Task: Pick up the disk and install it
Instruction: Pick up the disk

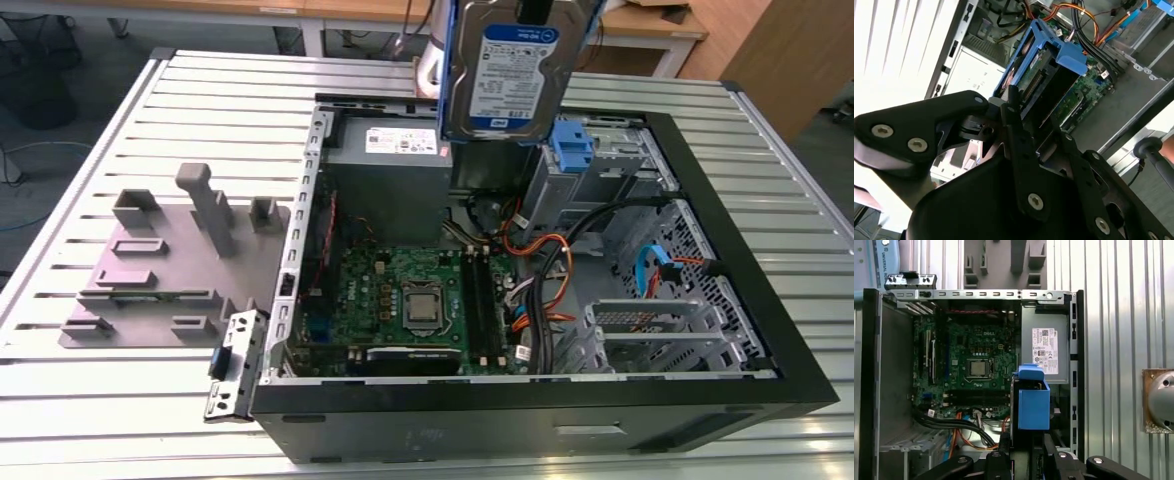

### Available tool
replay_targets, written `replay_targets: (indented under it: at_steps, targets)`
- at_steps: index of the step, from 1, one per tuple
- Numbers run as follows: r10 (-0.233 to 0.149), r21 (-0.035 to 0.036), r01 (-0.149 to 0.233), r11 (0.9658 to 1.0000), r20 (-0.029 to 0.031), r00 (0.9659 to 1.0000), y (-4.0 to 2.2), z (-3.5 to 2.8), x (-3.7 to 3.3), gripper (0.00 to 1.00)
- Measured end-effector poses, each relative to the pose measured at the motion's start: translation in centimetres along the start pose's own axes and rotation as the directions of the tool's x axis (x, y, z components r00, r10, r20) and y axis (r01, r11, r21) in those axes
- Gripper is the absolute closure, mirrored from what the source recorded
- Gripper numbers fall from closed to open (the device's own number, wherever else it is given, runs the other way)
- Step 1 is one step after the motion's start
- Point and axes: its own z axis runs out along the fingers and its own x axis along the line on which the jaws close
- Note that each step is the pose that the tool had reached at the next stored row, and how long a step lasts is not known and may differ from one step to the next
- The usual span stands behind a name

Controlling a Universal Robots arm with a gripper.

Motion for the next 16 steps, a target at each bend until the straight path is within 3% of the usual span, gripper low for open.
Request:
replay_targets:
  at_steps: [16]
  targets:
    - [0.013, 0.0002, -0.013, 0.9999, 0.0006, 0.9999, -0.10, 0.00, 4.20, 0.65]
